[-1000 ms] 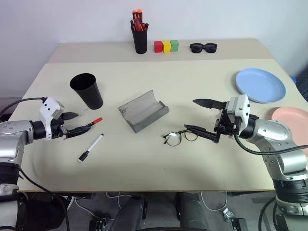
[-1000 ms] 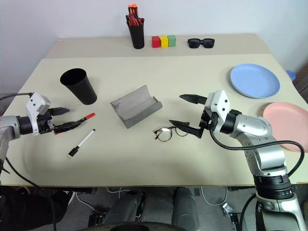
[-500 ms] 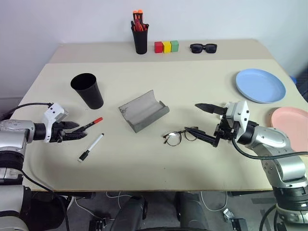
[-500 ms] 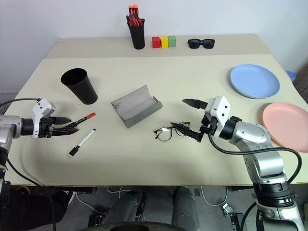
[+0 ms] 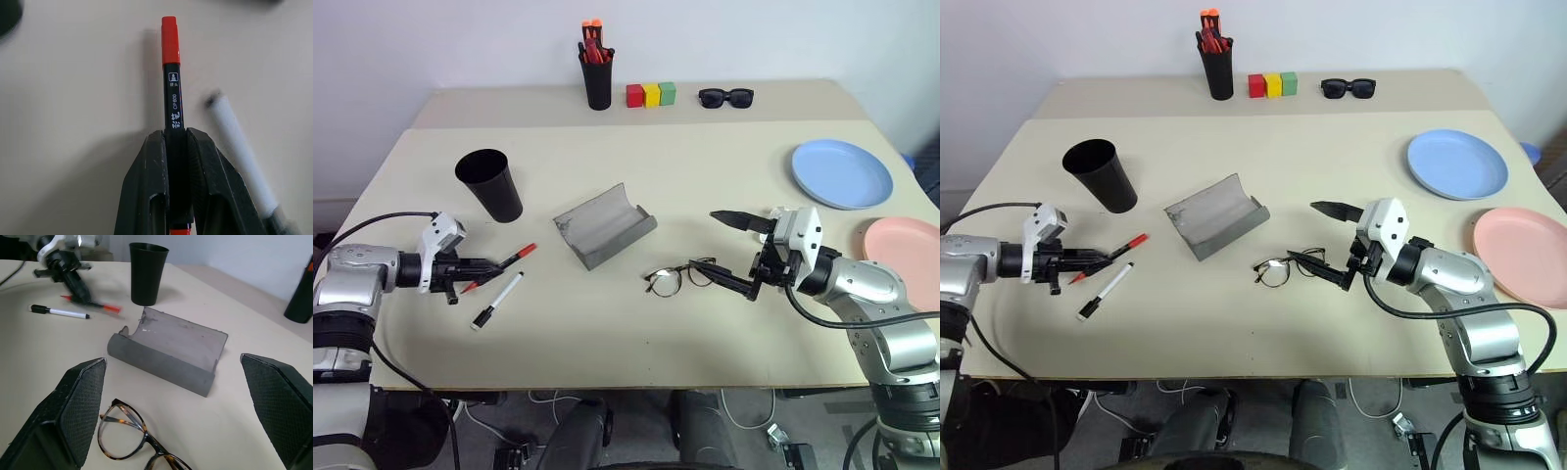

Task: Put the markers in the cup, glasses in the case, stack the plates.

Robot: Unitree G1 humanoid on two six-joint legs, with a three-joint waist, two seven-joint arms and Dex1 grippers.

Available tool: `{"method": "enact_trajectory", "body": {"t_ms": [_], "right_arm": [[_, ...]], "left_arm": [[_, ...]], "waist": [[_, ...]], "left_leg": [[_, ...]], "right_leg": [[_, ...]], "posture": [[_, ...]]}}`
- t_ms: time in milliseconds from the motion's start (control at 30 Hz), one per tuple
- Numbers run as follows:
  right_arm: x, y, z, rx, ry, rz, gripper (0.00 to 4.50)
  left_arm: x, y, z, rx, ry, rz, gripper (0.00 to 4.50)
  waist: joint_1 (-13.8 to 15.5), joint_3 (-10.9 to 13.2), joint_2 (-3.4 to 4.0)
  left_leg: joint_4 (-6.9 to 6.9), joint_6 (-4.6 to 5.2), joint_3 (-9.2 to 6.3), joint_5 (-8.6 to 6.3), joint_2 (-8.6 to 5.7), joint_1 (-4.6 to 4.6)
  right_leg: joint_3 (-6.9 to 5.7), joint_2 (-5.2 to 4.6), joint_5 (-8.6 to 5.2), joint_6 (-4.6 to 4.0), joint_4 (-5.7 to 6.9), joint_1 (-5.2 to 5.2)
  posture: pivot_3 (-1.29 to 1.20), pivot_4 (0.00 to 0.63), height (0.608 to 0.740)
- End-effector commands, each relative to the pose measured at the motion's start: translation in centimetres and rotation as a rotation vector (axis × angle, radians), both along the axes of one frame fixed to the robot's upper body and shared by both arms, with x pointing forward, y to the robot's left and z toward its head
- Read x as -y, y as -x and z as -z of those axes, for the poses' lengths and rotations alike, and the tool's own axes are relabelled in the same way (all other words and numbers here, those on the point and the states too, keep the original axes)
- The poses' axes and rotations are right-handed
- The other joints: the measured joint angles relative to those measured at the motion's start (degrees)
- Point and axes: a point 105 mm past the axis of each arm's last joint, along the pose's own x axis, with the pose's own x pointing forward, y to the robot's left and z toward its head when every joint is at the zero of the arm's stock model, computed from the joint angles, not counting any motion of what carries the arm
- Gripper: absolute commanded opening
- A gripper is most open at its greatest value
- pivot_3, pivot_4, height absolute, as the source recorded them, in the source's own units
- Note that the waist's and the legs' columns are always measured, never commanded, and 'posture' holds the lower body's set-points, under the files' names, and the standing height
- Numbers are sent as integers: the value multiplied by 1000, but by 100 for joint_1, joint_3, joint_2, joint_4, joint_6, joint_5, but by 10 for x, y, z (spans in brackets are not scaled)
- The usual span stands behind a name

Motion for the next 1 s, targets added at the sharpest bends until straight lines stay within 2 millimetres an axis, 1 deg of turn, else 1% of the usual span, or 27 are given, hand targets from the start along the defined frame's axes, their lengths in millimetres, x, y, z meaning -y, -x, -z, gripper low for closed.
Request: {"method": "enact_trajectory", "body": {"t_ms": [33,100,133,167,233,367,433,500,667,733,833,933,1000], "right_arm": [[3,-1,-6,36,-1,4,4500],[2,-3,-6,43,3,3,4500],[2,-4,-6,44,1,1,4500],[1,-5,-6,47,0,-1,4500],[-1,-6,-7,55,-5,0,4500],[0,-7,-8,59,-3,3,4500],[0,-7,-7,58,-2,3,4500],[0,-8,-8,61,1,5,4500],[-1,-8,-9,61,-3,2,4500],[-2,-7,-8,58,-2,-5,4500],[-5,-8,-9,60,0,-14,4500],[-5,-9,-10,62,1,-15,4500],[-5,-8,-10,62,3,-15,4500]], "left_arm": [[10,-11,-64,330,136,-16,64],[16,-17,-91,495,215,-53,64],[18,-19,-100,557,238,-67,64],[19,-21,-105,589,259,-82,64],[15,-28,-118,668,317,-167,64],[2,-39,-132,741,398,-321,64],[-9,-43,-134,793,393,-426,64],[-18,-47,-132,809,386,-504,64],[-36,-53,-128,824,388,-640,64],[-43,-59,-126,820,437,-702,64],[-38,-66,-127,830,475,-701,64],[-29,-71,-130,856,449,-670,64],[-29,-75,-129,856,459,-691,64]], "waist": [[4,0,0],[5,0,0],[6,0,0],[4,0,-1],[-13,-1,1],[-34,-1,0],[-33,-1,0],[-24,-2,-1],[8,-2,-2],[12,-2,-3],[18,-3,-4],[14,-3,-6],[13,-3,-7]], "left_leg": [[1,0,0,0,0,0],[1,-1,1,0,0,0],[1,-1,1,1,0,0],[1,-2,1,1,0,1],[1,-4,5,2,0,2],[1,-8,8,5,-1,2],[1,-10,8,5,-1,2],[1,-27,7,15,-1,1],[4,-27,7,15,-2,0],[4,-24,7,14,-3,0],[7,-23,7,13,-5,-1],[14,-26,7,15,-6,-4],[15,-26,8,15,-8,-4]], "right_leg": [[0,-1,0,0,0,0],[0,-2,2,0,-2,0],[0,-2,3,0,-2,0],[1,-2,3,0,-2,0],[2,-2,5,1,-4,1],[4,-2,8,3,-6,0],[4,-1,8,3,-8,0],[4,-1,8,3,-9,0],[4,-1,10,5,-9,1],[4,-1,10,5,-9,1],[4,0,12,6,-9,3],[4,-1,15,10,-12,6],[4,-1,16,12,-13,6]], "posture": [[0,150,740],[0,150,740],[0,150,740],[0,150,740],[0,150,740],[0,150,740],[0,150,740],[0,150,740],[0,150,740],[0,150,740],[0,150,740],[0,150,740],[0,150,740]]}}
